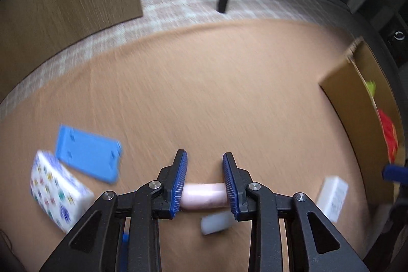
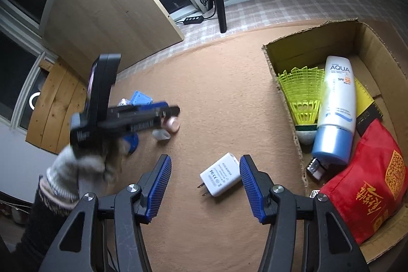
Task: Organize objects
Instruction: 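Lower the pink bottle with the left tool and release it on the floor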
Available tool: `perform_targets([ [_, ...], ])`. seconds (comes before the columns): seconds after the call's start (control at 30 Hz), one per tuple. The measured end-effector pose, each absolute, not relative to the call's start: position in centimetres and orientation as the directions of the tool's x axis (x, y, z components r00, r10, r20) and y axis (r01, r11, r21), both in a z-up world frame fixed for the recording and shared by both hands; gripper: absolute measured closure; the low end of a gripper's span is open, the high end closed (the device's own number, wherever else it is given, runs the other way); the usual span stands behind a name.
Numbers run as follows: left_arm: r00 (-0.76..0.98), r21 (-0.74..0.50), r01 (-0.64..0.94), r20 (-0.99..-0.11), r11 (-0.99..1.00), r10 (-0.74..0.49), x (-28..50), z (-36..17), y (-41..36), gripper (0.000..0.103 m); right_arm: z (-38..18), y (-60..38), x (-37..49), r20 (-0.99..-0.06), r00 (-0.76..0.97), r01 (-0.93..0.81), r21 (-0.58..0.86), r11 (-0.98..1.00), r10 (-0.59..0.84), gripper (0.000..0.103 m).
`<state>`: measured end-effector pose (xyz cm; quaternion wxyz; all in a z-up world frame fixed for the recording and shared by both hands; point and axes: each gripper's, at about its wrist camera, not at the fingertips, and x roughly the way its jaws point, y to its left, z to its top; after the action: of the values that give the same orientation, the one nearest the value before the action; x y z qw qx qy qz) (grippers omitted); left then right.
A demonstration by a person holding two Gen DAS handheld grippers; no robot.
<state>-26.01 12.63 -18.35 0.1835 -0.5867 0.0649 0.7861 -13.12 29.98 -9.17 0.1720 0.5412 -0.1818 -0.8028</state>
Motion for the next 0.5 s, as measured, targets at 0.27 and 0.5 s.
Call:
perform_targets([
  [0.27, -0.242, -0.168, -0.365, -0.933, -0.916, 0.267, -19.9, -18.2, 11.6, 0.074, -9.5, 29.5, -11.5, -0.802, -0.347, 0.085, 0.49, -0.868, -0.487, 0.051],
  [0.5, -0.248, -0.22, -0.353, -0.915, -0.909, 0.318, -16.0, -17.2, 10.4, 0.073, -9.8, 29.3, -10.2, -0.801, -0.334, 0.092, 0.497, -0.863, -0.497, 0.051],
])
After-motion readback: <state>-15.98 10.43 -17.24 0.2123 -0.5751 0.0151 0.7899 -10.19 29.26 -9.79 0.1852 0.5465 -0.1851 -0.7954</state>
